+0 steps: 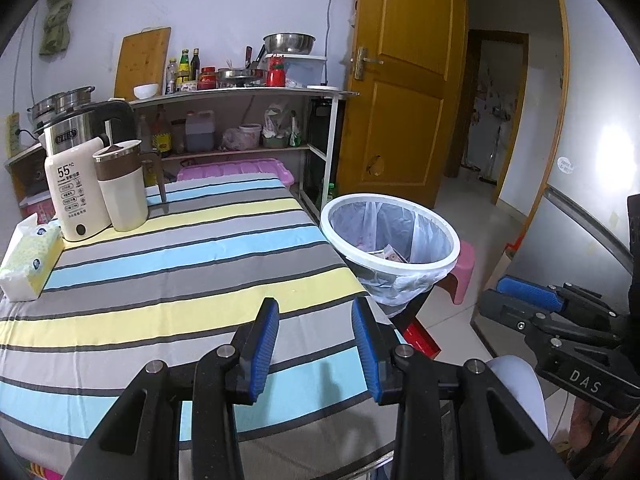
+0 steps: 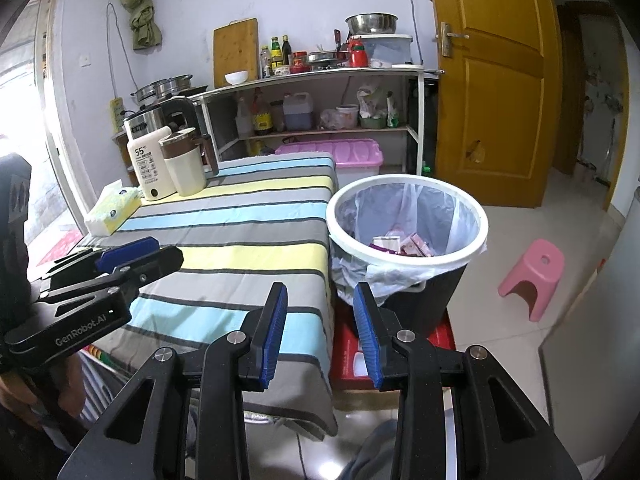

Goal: Collect trash

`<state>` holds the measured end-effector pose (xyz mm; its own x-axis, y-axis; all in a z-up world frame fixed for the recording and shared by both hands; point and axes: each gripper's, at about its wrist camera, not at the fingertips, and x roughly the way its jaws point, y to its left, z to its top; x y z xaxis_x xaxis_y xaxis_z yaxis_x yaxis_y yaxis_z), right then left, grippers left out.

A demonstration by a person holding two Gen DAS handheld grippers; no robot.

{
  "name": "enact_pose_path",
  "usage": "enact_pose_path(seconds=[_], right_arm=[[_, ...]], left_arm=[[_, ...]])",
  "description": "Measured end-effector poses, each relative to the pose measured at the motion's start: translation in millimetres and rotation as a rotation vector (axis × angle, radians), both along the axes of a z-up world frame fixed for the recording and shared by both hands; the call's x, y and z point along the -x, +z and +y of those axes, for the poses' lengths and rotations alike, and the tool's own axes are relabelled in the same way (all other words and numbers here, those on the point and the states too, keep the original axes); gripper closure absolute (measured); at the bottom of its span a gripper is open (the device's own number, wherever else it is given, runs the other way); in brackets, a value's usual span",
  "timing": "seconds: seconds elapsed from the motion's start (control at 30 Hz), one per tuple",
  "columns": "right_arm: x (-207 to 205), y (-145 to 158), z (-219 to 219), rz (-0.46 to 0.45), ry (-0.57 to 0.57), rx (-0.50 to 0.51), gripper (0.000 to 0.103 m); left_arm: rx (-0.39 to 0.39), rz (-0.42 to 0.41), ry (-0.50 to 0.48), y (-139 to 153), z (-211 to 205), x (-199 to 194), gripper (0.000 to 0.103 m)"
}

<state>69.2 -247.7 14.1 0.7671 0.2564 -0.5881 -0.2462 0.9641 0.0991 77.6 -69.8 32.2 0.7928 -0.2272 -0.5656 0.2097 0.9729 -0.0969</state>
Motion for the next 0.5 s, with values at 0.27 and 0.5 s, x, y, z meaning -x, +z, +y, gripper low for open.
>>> enact_pose_path(seconds=[0.27,0.5], right_arm=[[0.9,1.8,-1.1,-0.006,-0.003,0.001,0.067],[0.9,1.6,-1.3,-0.004,-0.001,0.001,0.067]], left_arm=[[0.001,-0.001,-0.004,0.7,0.1,1.0,0.065],[-0.002,0.000,-0.001,0.3,-0.6,1.2,0.065]])
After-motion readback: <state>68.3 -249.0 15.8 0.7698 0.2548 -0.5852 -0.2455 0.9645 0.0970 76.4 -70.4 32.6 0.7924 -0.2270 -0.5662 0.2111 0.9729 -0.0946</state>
